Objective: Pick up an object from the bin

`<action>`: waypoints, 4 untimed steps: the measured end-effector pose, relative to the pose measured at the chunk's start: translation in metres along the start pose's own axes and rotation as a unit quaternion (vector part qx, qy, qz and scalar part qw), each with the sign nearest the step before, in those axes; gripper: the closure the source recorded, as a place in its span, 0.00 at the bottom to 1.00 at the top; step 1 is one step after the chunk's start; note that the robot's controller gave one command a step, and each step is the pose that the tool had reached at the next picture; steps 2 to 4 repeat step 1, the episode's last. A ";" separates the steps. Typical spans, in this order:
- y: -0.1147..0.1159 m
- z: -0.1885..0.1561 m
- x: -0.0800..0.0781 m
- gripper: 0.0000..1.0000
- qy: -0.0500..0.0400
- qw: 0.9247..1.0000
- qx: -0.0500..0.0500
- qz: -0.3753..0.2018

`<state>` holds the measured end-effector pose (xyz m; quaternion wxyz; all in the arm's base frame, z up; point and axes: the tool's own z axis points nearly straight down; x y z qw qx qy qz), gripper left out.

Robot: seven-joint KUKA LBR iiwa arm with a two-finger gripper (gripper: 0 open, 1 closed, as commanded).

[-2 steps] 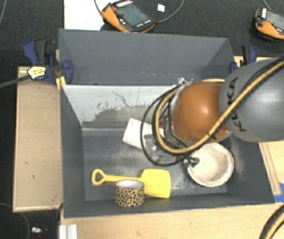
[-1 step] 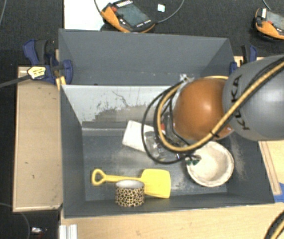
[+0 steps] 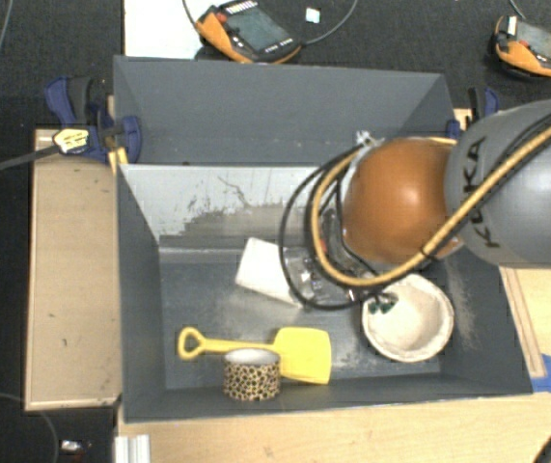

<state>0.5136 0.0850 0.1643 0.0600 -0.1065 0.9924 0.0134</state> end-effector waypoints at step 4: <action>0.000 -0.031 -0.005 1.00 -0.003 1.000 0.000 0.001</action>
Offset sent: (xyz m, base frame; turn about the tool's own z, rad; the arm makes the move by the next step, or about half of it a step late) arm 0.0011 0.0000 0.0300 0.0005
